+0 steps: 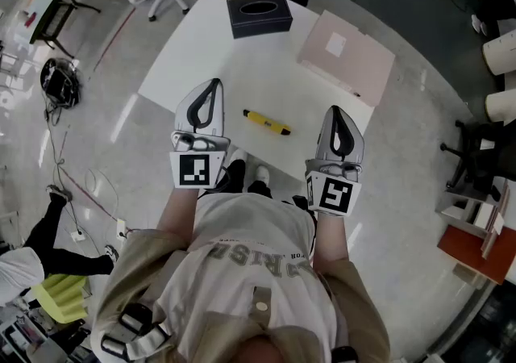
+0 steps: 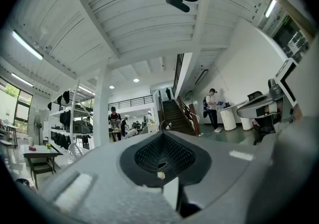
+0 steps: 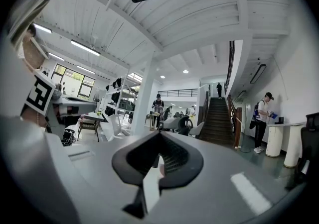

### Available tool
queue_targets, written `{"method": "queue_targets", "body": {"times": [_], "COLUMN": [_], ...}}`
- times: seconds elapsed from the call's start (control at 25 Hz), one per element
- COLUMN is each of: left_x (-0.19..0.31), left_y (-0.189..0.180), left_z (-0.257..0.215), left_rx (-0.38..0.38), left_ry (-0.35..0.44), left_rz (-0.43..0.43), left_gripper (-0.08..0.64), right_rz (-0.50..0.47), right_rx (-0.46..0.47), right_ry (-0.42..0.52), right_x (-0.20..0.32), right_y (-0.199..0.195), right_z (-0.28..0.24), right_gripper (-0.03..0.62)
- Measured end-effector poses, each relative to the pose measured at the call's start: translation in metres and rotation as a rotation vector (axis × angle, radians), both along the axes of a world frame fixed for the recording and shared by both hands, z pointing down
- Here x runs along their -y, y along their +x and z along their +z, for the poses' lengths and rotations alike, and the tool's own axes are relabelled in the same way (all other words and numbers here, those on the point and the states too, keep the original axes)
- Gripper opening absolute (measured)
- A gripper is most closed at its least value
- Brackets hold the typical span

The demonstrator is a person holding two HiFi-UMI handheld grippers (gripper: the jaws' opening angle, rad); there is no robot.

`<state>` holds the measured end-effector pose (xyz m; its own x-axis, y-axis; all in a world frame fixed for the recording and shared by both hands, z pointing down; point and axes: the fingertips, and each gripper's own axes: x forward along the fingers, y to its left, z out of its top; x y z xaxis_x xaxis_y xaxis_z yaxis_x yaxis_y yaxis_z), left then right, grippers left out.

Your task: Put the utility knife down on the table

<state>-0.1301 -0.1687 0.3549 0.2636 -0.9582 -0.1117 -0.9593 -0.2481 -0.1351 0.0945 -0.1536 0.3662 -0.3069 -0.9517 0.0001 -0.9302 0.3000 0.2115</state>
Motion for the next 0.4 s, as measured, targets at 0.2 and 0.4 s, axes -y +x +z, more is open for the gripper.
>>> {"method": "queue_targets", "body": {"times": [0.2, 0.4], "left_x": [0.0028, 0.0066], "left_y": [-0.0021, -0.0065], "left_z": [0.001, 0.0087], "left_rx": [-0.001, -0.008], "left_ry": [0.003, -0.023], "left_rz": [0.002, -0.007], "left_gripper": [0.013, 0.014], "right_rz": [0.002, 0.002], "right_rx": [-0.007, -0.013], "right_ry": [-0.001, -0.007], "right_x": [0.0028, 0.0059], "right_y": [-0.0008, -0.0013], "right_z": [0.0005, 0.0044], "right_gripper": [0.0, 0.0]}}
